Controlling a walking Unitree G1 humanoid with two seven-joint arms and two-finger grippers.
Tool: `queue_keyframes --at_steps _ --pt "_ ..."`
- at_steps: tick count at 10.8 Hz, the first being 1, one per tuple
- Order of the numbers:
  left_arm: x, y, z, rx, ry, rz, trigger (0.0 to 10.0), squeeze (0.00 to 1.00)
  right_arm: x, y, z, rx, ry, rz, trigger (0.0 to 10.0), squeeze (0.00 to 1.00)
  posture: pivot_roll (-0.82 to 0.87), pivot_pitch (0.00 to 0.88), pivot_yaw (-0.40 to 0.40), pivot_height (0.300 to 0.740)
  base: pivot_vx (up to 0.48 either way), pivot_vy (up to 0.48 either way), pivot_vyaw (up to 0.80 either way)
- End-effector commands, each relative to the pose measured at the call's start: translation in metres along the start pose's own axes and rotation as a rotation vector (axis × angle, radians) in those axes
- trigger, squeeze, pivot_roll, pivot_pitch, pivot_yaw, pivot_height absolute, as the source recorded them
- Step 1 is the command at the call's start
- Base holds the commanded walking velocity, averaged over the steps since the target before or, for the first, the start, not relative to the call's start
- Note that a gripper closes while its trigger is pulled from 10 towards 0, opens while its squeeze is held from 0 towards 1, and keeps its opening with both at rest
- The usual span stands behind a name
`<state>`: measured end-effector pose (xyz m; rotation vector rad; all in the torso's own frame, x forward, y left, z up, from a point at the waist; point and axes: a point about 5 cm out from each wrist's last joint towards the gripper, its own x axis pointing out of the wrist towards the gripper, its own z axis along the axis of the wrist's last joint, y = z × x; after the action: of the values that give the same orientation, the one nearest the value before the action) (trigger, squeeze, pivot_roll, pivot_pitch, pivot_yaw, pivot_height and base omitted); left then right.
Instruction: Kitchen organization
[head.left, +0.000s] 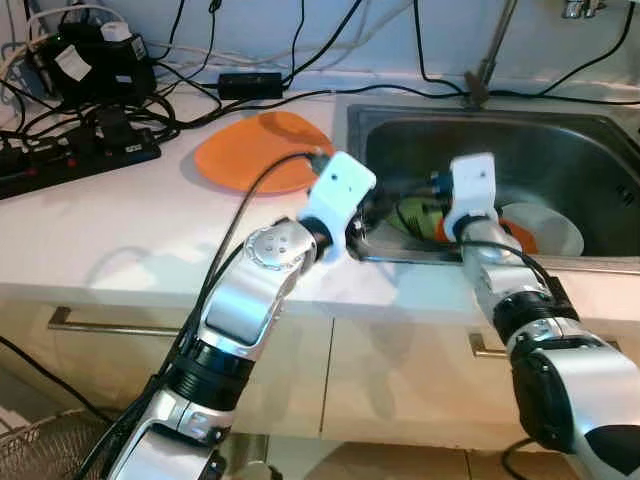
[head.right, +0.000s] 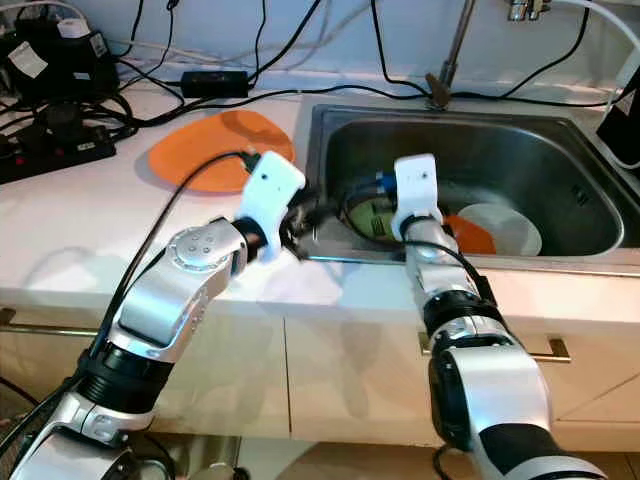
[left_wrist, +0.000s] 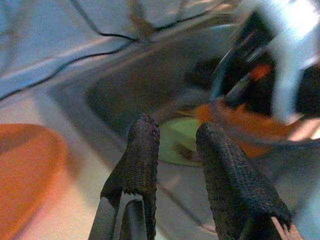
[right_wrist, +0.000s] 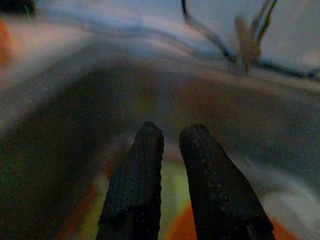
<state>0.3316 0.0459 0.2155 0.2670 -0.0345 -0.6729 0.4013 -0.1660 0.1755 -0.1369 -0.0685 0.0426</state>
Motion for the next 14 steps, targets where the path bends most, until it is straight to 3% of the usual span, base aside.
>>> queue_keyframes --at_steps 1,3,5,6,7,8,11,14 --pt "0.0 0.009 0.003 0.004 -0.024 0.074 10.0 0.0 0.006 0.0 0.034 0.067 -0.156 0.011 10.0 0.0 0.21 0.06 -0.02 0.74 0.0 0.0 0.0" --pt "-0.003 0.03 0.011 -0.047 -0.111 0.25 10.0 0.0 -0.001 0.008 0.061 0.187 -0.316 0.084 10.0 0.0 0.19 0.061 -0.01 0.74 0.0 0.0 0.0" --pt "-0.013 0.06 0.009 -0.028 -0.077 0.394 10.0 0.0 -0.011 0.014 0.049 0.25 -0.296 0.104 10.0 0.0 0.2 0.057 -0.003 0.74 0.0 0.0 0.0" --pt "-0.019 0.07 0.006 0.051 -0.047 0.413 10.0 0.0 -0.014 0.015 0.042 0.265 -0.272 0.096 10.0 0.0 0.21 0.053 0.003 0.74 0.0 0.0 0.0" --pt "-0.03 0.09 -0.002 0.25 0.033 0.413 10.0 1.0 -0.021 0.019 0.028 0.297 -0.228 0.084 10.0 0.0 0.22 0.047 0.015 0.74 0.0 0.0 0.0" --pt "-0.036 0.104 -0.011 0.412 0.127 0.362 10.0 1.0 -0.026 0.024 0.021 0.312 -0.193 0.091 10.0 0.0 0.22 0.038 0.025 0.74 0.0 0.0 0.0" --pt "-0.038 0.11 -0.015 0.432 0.145 0.232 10.0 1.0 -0.027 0.031 0.023 0.324 -0.182 0.093 10.0 0.0 0.23 0.021 0.037 0.74 0.0 0.0 0.0" --pt "-0.039 0.107 -0.009 0.38 0.127 0.086 10.0 1.0 -0.027 0.037 0.025 0.34 -0.179 0.098 10.0 0.0 0.24 0.006 0.049 0.74 0.0 0.0 0.0"
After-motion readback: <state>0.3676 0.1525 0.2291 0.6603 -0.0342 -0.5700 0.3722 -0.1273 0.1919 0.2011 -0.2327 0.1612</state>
